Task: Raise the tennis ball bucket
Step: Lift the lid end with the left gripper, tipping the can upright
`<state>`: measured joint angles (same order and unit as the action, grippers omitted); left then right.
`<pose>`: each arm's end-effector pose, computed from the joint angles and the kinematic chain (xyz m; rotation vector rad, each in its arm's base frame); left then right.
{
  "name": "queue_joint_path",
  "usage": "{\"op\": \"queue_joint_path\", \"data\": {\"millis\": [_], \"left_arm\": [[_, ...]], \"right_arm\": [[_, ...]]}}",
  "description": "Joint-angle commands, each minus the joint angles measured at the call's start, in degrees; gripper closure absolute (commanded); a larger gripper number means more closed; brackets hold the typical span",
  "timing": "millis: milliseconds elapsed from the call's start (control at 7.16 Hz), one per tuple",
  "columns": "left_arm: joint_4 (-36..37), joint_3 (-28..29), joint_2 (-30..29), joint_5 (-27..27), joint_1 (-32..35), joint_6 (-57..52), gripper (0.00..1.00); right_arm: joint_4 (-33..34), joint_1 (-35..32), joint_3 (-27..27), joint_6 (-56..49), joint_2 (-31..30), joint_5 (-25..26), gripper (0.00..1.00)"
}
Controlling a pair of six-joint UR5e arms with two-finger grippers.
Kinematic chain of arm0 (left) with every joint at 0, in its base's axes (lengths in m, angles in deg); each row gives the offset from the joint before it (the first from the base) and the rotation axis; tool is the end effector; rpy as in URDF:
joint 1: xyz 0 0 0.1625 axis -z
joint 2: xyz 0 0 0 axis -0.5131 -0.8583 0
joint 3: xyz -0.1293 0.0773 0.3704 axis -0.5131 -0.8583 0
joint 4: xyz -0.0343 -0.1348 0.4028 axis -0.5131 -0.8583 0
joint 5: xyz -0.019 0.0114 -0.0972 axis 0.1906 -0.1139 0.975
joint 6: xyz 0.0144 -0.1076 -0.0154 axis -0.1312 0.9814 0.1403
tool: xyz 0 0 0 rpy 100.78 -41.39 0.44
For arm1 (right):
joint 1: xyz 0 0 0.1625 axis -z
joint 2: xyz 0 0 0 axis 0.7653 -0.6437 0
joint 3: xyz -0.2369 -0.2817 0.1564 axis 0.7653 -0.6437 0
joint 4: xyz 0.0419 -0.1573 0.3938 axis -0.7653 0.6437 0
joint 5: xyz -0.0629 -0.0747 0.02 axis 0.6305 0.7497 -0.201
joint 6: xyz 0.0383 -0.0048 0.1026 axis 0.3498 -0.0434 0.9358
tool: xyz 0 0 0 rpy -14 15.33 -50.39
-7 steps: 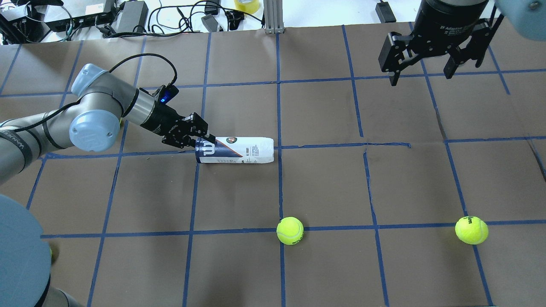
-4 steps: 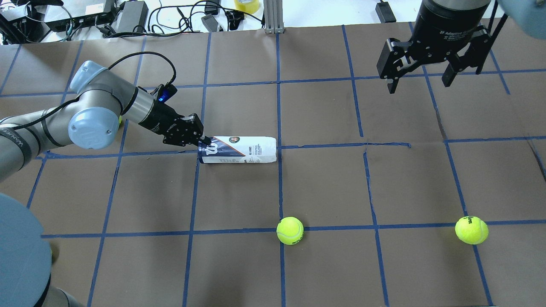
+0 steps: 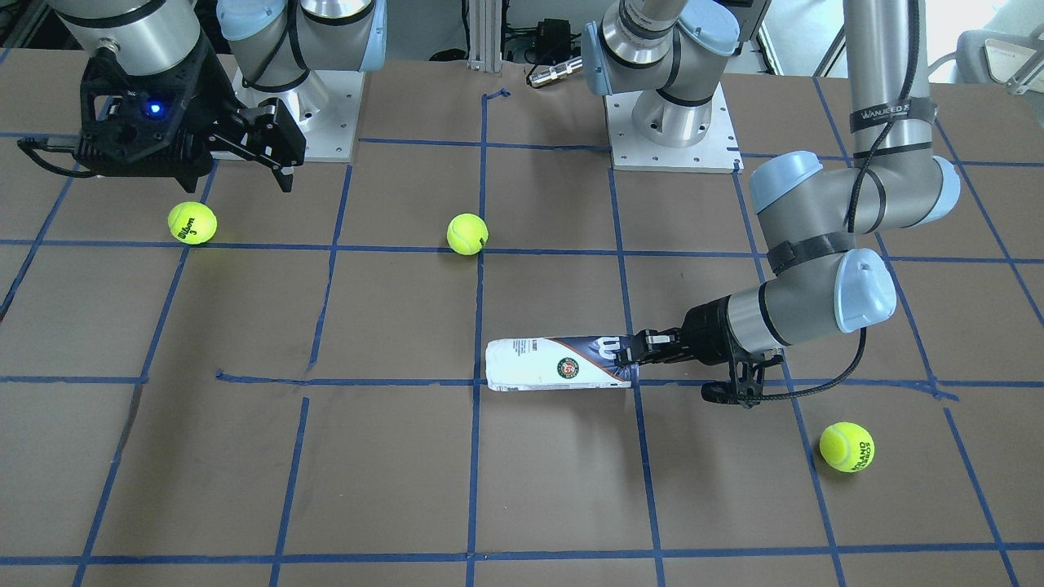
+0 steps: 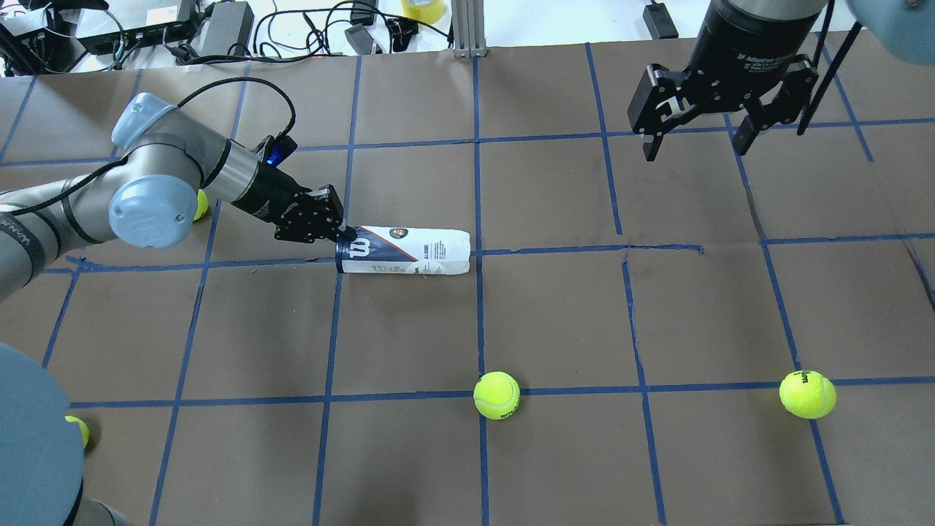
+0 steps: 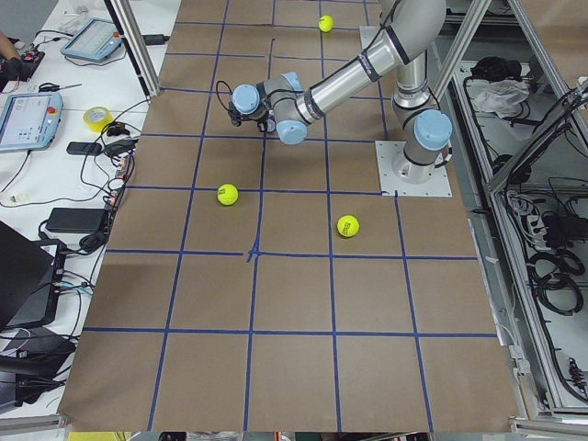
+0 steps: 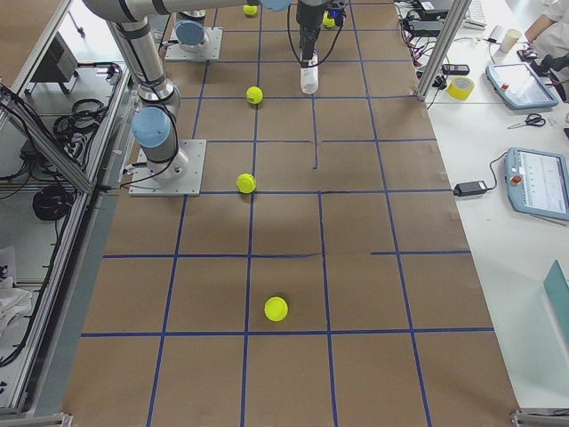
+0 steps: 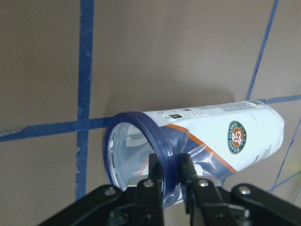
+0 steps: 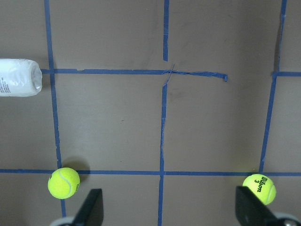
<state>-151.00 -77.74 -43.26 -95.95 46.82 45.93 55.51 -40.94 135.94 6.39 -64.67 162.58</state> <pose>-0.0734 -0.5706 0.1798 0.2371 -2.5134 -0.2044 0.1415 -0.5085 0.4835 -0.0315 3.1359 0.1141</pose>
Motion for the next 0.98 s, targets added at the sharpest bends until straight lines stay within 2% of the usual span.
{"op": "queue_joint_path", "data": {"millis": [0, 140, 279, 419, 559, 838], "left_arm": [[-0.53, 2.92, -0.06, -0.11, 0.09, 5.26, 1.00], [-0.53, 4.51, 0.03, -0.37, 0.96, 9.71, 1.00], [-0.27, 6.35, 0.12, -2.90, 2.88, 11.93, 1.00], [-0.18, 8.11, 0.21, -6.40, 4.90, 16.13, 1.00], [-0.36, 9.26, 0.30, -7.05, 5.97, 17.39, 1.00], [-1.23, 12.33, 1.78, -9.15, 6.85, 21.95, 1.00]], "right_arm": [[0.33, 0.08, 0.75, 1.51, 0.24, 0.05, 0.00], [0.50, 0.34, 1.28, 4.39, 0.24, -0.48, 0.00], [4.25, 0.26, 0.59, 4.25, -0.28, -0.65, 0.00], [4.63, 0.34, 0.49, 3.55, -0.20, -2.83, 0.00], [4.64, 0.43, 0.06, 3.46, -0.55, -4.68, 0.00], [3.59, 1.57, 0.23, 3.37, -0.64, 2.99, 0.00]]}}
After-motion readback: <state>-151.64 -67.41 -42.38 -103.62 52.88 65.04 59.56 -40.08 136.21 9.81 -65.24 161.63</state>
